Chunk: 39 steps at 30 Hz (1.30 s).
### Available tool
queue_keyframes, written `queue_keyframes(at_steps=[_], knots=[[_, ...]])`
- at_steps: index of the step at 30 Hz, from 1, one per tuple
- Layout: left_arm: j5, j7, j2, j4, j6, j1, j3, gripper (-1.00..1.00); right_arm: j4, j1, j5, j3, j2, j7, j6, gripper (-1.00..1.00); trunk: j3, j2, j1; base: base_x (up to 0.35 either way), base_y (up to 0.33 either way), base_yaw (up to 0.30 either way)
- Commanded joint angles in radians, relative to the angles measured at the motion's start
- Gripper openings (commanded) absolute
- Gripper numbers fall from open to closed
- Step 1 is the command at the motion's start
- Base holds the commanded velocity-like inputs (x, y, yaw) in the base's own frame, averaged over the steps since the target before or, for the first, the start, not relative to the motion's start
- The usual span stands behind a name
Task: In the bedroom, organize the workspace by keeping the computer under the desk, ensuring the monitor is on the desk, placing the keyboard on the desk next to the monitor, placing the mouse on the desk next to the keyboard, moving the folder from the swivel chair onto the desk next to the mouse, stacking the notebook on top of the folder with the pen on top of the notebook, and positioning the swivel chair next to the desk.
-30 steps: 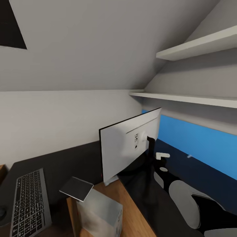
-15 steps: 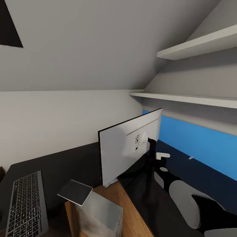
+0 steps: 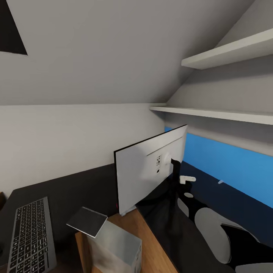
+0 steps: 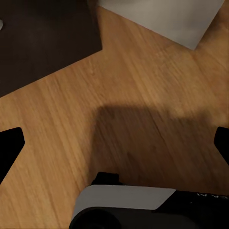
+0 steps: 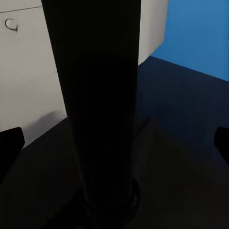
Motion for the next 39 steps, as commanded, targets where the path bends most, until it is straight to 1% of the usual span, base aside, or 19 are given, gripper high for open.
queue_keyframes(at_steps=[1, 7, 13, 30, 39], knots=[[0.01, 0.006, 0.001, -0.002, -0.006, -0.001, -0.008, 1.0, 0.001, -0.001, 0.01, -0.008, 0.001, -0.003, -0.003, 1.0, -0.001, -0.001, 0.0, 0.001, 0.003, 0.0], [0.01, 0.005, 0.0, -0.002, -0.006, -0.001, -0.009, 1.0, 0.0, -0.001, 0.01, -0.008, 0.001, -0.003, -0.003, 1.0, -0.001, -0.001, 0.0, 0.008, 0.004, 0.0], [0.009, 0.005, 0.0, -0.002, -0.006, -0.001, -0.008, 1.0, 0.0, -0.001, 0.01, -0.008, 0.001, -0.003, -0.003, 1.0, -0.001, -0.001, 0.0, 0.109, 0.034, 0.0], [0.01, 0.005, 0.0, -0.002, -0.006, -0.001, -0.009, 1.0, 0.0, -0.001, 0.011, -0.008, 0.001, -0.003, -0.003, 1.0, -0.001, -0.001, 0.0, 0.007, 0.001, 0.0], [0.009, 0.005, 0.0, -0.002, -0.006, -0.001, -0.011, 1.0, -0.001, -0.001, 0.011, -0.008, 0.001, -0.003, -0.003, 1.0, -0.001, -0.001, 0.0, 0.098, 0.0, 0.0]])
